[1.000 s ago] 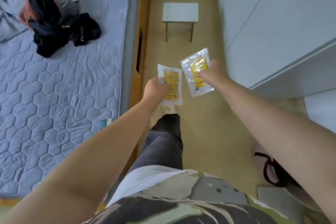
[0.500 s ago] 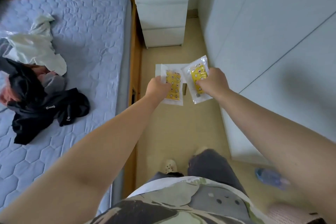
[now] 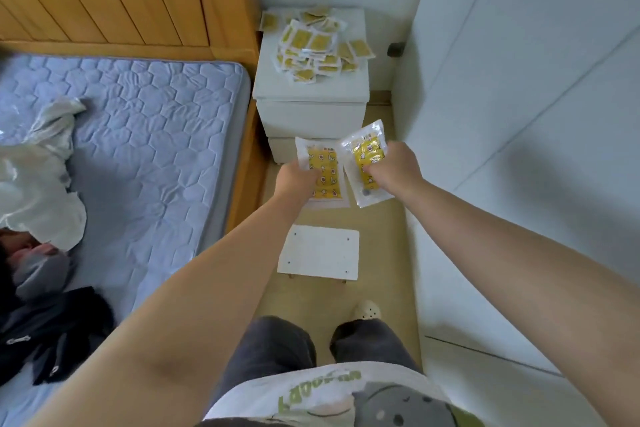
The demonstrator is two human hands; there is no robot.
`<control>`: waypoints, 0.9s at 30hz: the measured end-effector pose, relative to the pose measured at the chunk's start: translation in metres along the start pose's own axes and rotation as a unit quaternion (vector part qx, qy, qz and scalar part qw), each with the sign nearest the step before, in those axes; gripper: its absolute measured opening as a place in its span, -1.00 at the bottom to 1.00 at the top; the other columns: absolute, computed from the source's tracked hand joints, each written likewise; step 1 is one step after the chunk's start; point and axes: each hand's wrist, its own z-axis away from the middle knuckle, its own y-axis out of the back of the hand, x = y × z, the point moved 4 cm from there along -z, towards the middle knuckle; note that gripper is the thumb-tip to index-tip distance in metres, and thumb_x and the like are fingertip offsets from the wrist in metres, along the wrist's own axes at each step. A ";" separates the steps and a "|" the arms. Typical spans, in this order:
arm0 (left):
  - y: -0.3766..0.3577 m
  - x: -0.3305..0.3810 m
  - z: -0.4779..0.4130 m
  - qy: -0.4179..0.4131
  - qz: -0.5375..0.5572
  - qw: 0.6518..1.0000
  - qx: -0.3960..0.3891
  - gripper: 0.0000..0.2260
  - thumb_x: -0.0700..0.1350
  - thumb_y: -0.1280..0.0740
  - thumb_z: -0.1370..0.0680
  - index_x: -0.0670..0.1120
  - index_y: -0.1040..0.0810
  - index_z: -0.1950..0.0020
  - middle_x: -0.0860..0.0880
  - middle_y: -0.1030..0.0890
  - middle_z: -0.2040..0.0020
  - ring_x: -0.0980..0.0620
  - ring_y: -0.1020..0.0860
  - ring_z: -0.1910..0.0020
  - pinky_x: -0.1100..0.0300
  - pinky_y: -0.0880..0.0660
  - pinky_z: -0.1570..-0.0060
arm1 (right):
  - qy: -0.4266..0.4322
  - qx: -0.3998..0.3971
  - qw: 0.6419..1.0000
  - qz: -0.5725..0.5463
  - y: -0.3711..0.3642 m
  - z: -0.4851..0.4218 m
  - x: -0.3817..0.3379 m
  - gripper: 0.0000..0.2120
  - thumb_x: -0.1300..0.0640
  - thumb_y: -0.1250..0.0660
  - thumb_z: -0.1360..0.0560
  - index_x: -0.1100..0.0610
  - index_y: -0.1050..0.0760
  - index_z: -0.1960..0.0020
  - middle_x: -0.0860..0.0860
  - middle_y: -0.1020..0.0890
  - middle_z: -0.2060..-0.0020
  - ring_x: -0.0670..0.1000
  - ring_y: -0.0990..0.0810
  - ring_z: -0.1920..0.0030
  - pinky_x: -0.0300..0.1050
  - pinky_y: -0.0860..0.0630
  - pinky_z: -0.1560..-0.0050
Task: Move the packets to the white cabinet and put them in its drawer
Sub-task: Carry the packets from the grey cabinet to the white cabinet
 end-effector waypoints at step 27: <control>0.025 0.113 -0.472 0.204 0.053 0.977 0.025 -0.73 -0.26 -0.25 -0.57 -0.22 -0.48 -0.27 -0.18 -0.54 -0.10 -0.07 -0.52 -0.02 -0.01 -0.53 -0.16 | -0.287 -0.003 0.950 -0.122 -0.090 -0.456 -0.050 -0.58 0.22 -0.45 -0.41 0.26 -0.46 -0.24 0.14 -0.60 -0.08 0.10 -0.58 0.04 -0.11 -0.49 0.10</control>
